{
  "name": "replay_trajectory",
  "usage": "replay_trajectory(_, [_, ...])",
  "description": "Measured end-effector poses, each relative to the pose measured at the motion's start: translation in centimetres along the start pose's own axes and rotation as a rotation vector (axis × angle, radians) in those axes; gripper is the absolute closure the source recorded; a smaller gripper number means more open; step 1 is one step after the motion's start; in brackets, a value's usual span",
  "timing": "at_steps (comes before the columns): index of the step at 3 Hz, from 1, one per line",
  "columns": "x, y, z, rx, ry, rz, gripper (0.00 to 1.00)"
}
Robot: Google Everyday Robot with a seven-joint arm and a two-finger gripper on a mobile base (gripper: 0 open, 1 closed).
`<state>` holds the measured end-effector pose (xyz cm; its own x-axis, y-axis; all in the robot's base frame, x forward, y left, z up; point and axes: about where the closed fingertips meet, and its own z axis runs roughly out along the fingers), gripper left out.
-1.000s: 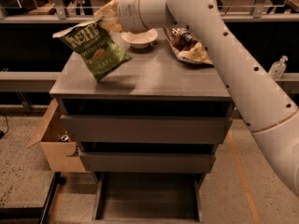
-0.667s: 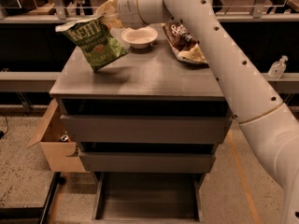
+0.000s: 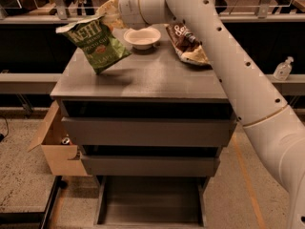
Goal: Pick green jalapeno chip bag from bottom drawer and place on counter
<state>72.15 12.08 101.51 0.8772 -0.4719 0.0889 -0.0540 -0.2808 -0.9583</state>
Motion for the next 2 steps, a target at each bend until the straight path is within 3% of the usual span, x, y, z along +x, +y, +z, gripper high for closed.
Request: replay_trajectory(2, [-0.37, 0.06, 0.46, -0.001, -0.009, -0.001, 0.12])
